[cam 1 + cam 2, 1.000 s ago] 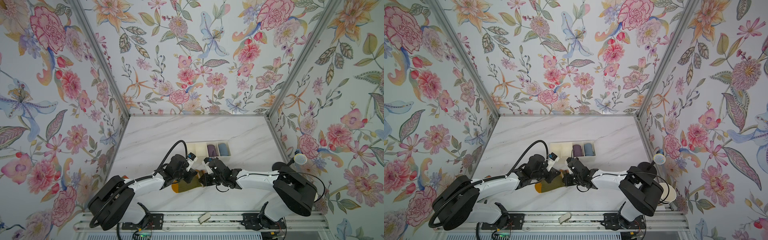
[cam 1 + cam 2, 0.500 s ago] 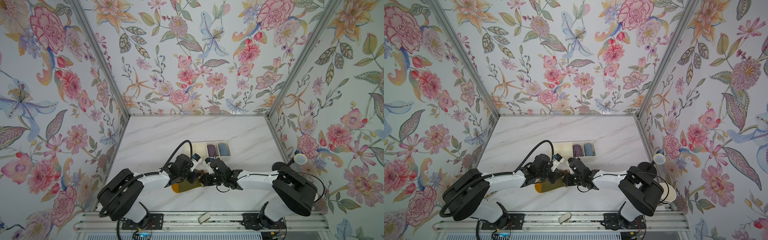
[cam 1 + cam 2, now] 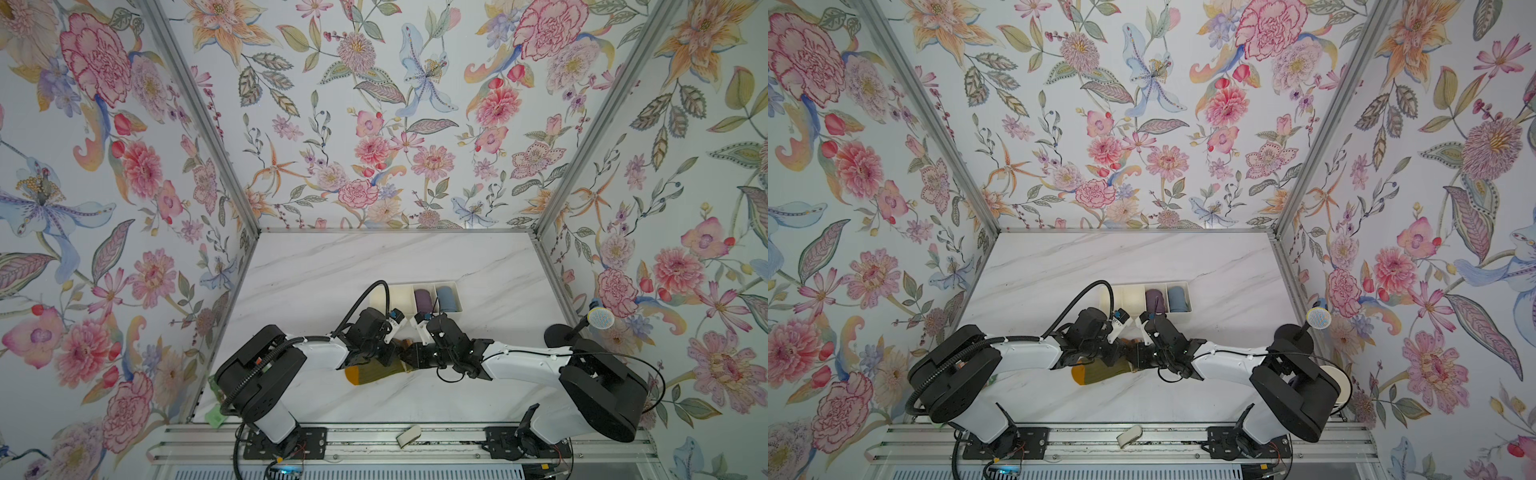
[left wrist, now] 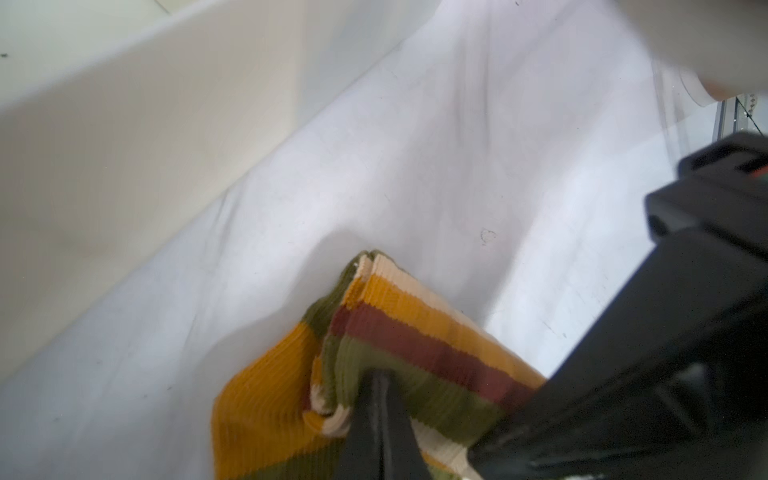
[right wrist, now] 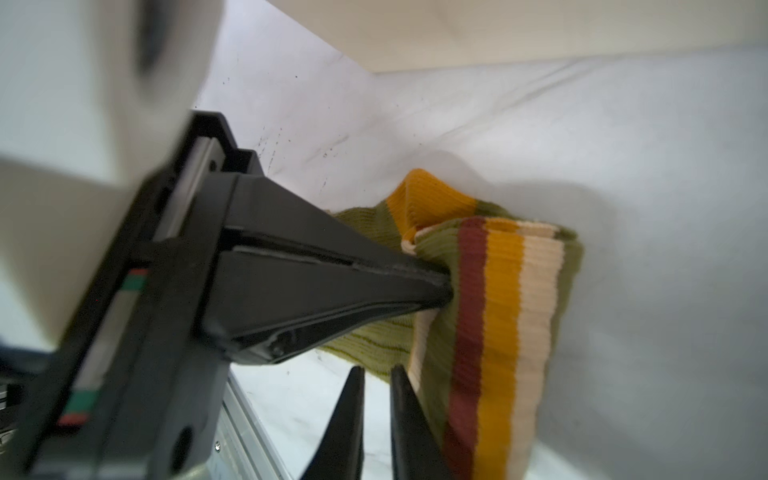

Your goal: Roll the socks

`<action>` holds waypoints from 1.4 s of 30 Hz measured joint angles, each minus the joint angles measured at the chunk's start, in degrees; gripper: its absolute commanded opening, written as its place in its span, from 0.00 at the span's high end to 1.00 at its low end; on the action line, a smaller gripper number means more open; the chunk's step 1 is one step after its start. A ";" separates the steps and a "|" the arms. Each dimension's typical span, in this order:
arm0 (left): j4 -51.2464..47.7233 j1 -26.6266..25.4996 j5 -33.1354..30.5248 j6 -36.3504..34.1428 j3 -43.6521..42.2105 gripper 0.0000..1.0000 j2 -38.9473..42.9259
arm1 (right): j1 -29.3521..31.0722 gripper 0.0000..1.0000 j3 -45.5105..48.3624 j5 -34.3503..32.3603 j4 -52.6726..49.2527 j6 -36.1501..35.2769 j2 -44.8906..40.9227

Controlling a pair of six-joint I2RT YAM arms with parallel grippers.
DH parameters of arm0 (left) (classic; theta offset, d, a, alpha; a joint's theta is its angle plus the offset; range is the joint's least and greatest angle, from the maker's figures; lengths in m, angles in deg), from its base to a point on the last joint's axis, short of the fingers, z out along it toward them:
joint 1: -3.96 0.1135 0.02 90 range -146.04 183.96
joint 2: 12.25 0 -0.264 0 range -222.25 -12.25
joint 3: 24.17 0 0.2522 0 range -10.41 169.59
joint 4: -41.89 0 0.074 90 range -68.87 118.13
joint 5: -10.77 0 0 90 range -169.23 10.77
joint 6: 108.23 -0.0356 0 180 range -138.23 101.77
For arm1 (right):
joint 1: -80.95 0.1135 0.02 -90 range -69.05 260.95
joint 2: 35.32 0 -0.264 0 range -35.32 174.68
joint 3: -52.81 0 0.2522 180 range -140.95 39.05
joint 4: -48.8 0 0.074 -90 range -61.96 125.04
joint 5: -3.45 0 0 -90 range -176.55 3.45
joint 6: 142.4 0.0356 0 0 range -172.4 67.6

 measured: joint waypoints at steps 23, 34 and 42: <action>-0.57 0.00 -0.02 -0.39 0.79 1.00 -0.17 | -7.85 0.67 5.11 7.17 0.90 -1.33 -0.42; -1.73 0.00 -0.04 -1.22 1.46 1.00 -0.17 | -8.15 0.62 5.11 9.14 3.17 -1.49 1.95; -1.95 0.13 -0.09 -1.44 1.70 1.00 -0.17 | -8.37 0.62 5.11 9.75 4.72 -1.51 2.97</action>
